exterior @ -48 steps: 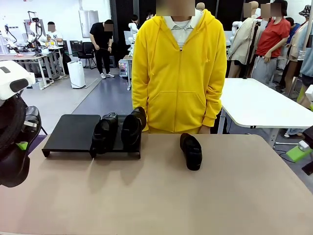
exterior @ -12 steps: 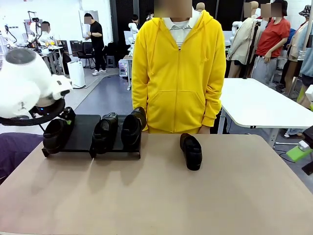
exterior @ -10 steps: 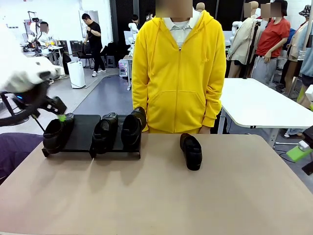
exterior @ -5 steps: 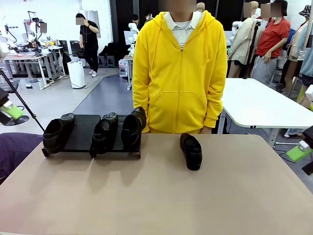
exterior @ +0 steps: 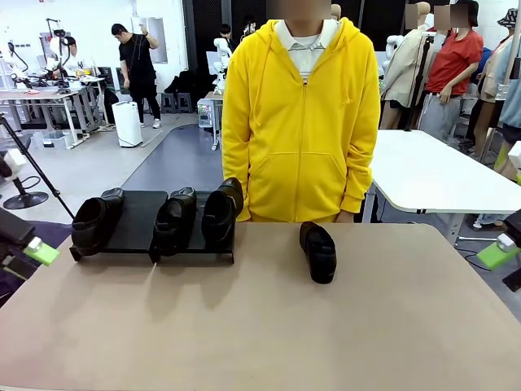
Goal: Organize the shoes by placing them on the stand.
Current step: Place the Shoe from the middle of the table onto the Shoes Stand.
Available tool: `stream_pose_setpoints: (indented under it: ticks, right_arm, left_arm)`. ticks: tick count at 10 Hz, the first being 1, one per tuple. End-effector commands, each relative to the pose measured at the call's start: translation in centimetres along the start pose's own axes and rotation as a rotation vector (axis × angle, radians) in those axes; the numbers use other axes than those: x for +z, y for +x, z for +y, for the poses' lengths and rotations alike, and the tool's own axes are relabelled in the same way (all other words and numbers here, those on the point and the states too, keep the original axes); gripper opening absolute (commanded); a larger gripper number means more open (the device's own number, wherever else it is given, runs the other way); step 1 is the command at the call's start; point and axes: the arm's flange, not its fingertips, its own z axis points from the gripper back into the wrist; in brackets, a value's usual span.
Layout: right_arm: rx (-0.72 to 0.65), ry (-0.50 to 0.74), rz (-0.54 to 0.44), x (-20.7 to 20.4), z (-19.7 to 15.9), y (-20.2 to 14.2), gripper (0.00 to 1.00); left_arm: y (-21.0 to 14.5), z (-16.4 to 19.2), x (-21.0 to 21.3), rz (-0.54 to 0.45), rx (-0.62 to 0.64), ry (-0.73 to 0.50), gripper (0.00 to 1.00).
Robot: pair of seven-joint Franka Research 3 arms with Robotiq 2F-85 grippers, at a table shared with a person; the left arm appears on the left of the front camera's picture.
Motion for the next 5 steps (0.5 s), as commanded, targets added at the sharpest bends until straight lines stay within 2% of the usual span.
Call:
stream_pose_setpoints:
  ticks: [1,5]
  right_arm:
    - [0.000,-0.003,0.005,0.29,0.04,-0.04,1.00]
    - [0.000,-0.003,0.005,0.29,0.04,-0.04,1.00]
  left_arm:
    - [1.62,-1.27,2.65,-0.019,-0.021,-0.010,1.00]
    - [1.62,-1.27,2.65,-0.019,-0.021,-0.010,1.00]
